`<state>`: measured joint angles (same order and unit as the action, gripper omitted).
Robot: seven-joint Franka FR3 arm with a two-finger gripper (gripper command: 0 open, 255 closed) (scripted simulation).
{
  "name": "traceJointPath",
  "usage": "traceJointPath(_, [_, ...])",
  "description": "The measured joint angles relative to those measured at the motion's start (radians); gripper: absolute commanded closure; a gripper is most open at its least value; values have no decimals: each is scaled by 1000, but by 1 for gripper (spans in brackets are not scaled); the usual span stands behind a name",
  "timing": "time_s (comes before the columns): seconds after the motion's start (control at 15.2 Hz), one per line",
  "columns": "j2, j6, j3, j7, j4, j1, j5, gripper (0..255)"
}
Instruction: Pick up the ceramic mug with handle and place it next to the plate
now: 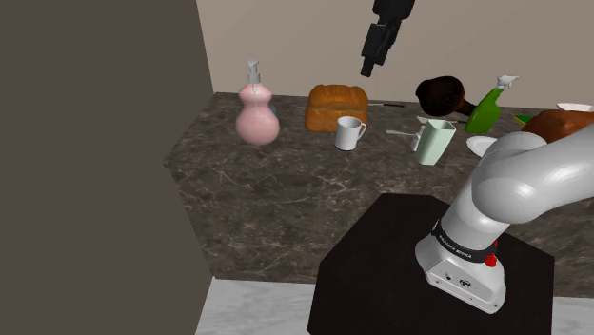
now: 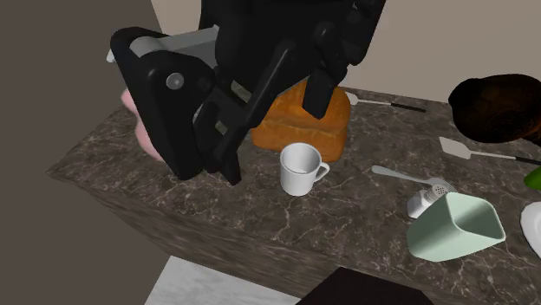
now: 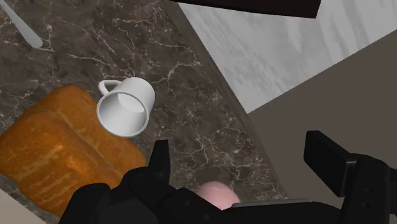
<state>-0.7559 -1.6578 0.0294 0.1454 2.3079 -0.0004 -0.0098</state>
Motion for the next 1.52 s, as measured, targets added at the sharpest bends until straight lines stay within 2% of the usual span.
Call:
traceJointPath(0.2, [15, -29, -7, 8, 19, -3, -6, 0])
traceJointPath(0.59, [110, -199, -51, 56, 122, -26, -43, 0])
traceJointPath(1.19, [354, -474, -112, 113, 190, -61, -91, 0])
traceJointPath(1.52, [475, -592, -134, 132, 202, -74, -106, 0])
